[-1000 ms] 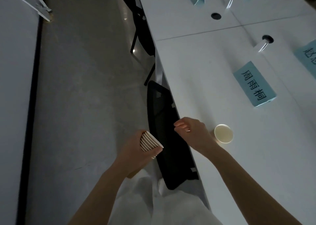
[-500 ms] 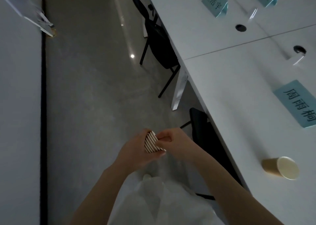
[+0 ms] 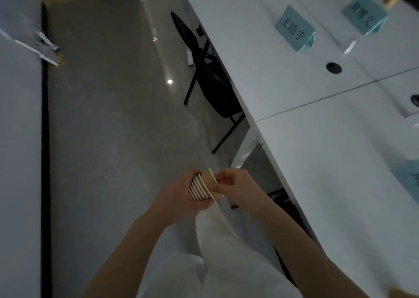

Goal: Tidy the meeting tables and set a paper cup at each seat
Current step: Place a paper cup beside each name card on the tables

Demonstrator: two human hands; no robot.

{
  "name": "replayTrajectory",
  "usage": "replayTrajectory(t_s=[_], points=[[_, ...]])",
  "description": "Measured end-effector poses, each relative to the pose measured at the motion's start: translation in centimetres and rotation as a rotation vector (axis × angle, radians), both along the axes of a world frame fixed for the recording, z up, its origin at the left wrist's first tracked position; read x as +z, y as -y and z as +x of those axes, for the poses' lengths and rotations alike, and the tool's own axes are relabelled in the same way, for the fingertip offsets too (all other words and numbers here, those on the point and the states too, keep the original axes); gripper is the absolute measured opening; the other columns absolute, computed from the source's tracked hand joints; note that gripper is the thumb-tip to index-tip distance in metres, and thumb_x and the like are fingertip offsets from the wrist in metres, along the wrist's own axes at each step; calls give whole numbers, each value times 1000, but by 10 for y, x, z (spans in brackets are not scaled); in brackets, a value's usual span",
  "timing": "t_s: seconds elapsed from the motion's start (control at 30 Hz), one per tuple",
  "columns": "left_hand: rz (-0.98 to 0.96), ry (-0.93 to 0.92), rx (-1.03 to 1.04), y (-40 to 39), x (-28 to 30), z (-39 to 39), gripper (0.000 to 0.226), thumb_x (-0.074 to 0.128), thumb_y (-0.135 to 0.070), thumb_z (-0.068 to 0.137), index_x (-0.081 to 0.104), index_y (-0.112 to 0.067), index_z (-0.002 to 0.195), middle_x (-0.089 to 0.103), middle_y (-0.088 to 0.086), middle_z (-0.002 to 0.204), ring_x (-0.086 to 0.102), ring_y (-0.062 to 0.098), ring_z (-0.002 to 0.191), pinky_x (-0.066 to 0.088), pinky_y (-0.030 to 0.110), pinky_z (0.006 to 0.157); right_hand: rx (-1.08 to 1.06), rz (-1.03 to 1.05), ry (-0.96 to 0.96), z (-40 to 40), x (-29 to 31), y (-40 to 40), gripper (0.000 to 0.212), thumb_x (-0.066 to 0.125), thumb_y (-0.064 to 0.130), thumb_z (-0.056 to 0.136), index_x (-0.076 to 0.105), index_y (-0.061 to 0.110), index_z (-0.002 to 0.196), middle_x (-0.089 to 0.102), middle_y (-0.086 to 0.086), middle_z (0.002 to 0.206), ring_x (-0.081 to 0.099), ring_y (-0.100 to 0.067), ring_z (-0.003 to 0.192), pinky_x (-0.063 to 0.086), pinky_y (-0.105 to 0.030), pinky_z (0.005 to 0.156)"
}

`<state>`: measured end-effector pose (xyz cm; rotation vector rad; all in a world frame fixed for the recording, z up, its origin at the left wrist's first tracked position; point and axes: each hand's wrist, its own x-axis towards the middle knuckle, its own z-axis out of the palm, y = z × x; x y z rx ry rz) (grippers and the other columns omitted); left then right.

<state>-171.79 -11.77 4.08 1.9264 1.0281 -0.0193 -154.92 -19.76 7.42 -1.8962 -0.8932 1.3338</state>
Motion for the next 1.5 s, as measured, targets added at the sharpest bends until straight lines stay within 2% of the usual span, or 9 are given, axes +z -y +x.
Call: replayTrajectory(t_s=[0.13,0.37,0.63,0.8,1.07,1.2,1.3,1.4,1.5], points=[[-6,21,53,-60,8,33,64,75,-63,60,49,-39,114,69,-11,88,68,4,71,57,34,67,55,7,71,44,9,-69,22,68,8,82,69,9,104,70,-8,98,66,-17,88,53,-26,79],[13,18,129,-178,18,78,63,76,-61,59,51,-40,113,67,-13,87,64,-5,70,49,18,60,51,94,149,118,33,-194,20,67,11,84,69,11,104,69,-1,94,65,-10,87,51,-25,79],[-35,12,156,-317,20,104,44,79,-53,69,53,-38,102,66,-7,92,65,9,79,58,31,67,-137,113,394,180,18,-308,16,63,21,87,67,19,102,68,4,89,65,-9,83,45,-11,65],[-27,4,170,-408,27,127,67,76,-64,57,53,-36,112,65,-7,97,65,11,84,56,34,71,-149,-45,769,222,4,-364,15,51,22,92,63,16,99,66,-4,82,64,-23,71,51,-32,62],[20,30,71,-499,40,189,51,79,-54,66,52,-38,107,63,-12,94,63,4,84,51,26,72,-278,-408,852,290,-13,-422,7,54,6,78,57,10,82,46,3,62,48,-17,55,34,-24,52],[18,3,12,-544,36,232,55,79,-52,70,49,-41,114,61,-16,96,60,0,84,45,17,65,-382,-472,855,337,-37,-458,15,52,9,79,44,14,67,52,-4,69,51,-26,66,38,-27,64],[-32,9,-30,-567,38,252,58,79,-51,70,47,-41,118,63,-14,99,63,3,87,53,26,73,-447,-495,832,364,-48,-472,7,50,14,84,55,9,84,60,-13,88,55,-30,75,44,-30,68],[-16,3,-71,-587,39,267,56,80,-46,72,46,-41,115,61,-15,98,61,1,86,50,20,71,-393,-503,896,378,-58,-478,27,54,15,90,58,7,115,62,-25,110,64,-39,94,55,-40,78],[-20,7,-47,-603,36,281,53,81,-44,72,47,-39,113,62,-13,96,61,1,86,46,18,68,-385,-499,881,386,-58,-486,28,53,16,91,56,5,116,61,-24,112,63,-39,95,55,-39,78]])
